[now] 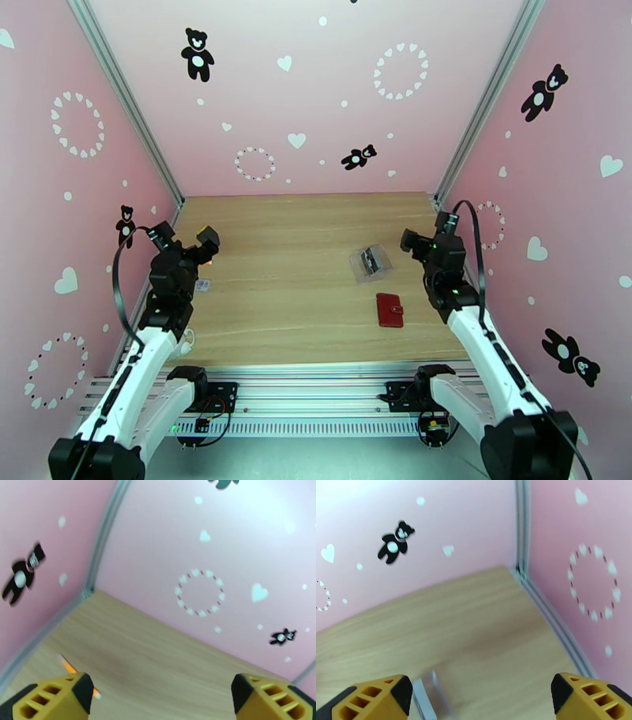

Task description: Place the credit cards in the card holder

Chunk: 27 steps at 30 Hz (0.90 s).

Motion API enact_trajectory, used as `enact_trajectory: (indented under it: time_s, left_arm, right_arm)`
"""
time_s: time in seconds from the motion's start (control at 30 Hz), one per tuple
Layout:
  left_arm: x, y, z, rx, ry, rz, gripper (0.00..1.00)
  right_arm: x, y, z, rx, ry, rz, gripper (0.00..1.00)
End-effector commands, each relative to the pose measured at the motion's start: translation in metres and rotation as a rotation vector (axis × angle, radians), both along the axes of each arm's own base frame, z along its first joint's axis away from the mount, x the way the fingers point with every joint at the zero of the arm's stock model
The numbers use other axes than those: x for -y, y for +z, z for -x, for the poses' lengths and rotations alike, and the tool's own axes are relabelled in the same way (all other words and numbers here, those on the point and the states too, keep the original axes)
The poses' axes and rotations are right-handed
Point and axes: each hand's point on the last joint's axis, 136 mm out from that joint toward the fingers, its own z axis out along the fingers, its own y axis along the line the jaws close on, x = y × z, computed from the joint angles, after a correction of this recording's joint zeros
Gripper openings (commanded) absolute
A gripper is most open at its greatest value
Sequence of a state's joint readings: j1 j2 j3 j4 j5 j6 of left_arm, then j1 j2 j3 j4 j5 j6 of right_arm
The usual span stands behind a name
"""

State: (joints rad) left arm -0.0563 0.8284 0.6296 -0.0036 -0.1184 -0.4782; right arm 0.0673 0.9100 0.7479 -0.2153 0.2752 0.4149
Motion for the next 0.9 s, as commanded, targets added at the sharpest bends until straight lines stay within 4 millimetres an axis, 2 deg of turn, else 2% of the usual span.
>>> enact_trajectory:
  time_s: [0.0, 0.13, 0.17, 0.27, 0.33, 0.4, 0.57, 0.8, 0.87]
  left_arm:
    - [0.043, -0.046, 0.022, -0.282, -0.187, 0.194, 0.96]
    - [0.071, -0.063, 0.045, -0.49, -0.324, 0.2, 0.9]
    - [0.08, -0.056, 0.048, -0.501, -0.37, 0.197, 0.88]
    - [0.101, -0.056, 0.064, -0.525, -0.448, 0.195, 0.88]
    - [0.11, -0.055, 0.07, -0.511, -0.483, 0.194, 0.88]
    - [0.113, -0.067, 0.077, -0.535, -0.491, 0.194, 0.88]
    - [0.116, -0.074, 0.083, -0.56, -0.507, 0.183, 0.86]
    - [0.116, -0.079, 0.086, -0.566, -0.506, 0.179, 0.86]
    - [0.116, -0.08, 0.086, -0.568, -0.505, 0.178, 0.86]
  right_arm:
    - [-0.015, -0.069, 0.058, -0.334, 0.017, -0.146, 0.98]
    - [-0.056, -0.101, 0.078, -0.488, 0.178, -0.312, 0.83]
    - [-0.059, -0.113, 0.083, -0.541, 0.186, -0.319, 0.8]
    - [-0.071, -0.145, 0.094, -0.677, 0.21, -0.328, 0.78]
    - [-0.082, -0.159, 0.097, -0.733, 0.233, -0.32, 0.77]
    - [-0.093, -0.171, 0.098, -0.776, 0.248, -0.306, 0.75]
    - [-0.117, -0.2, 0.102, -0.893, 0.29, -0.265, 0.71]
    - [-0.133, -0.222, 0.1, -1.0, 0.303, -0.244, 0.7]
    - [-0.143, -0.225, 0.1, -1.018, 0.333, -0.238, 0.69]
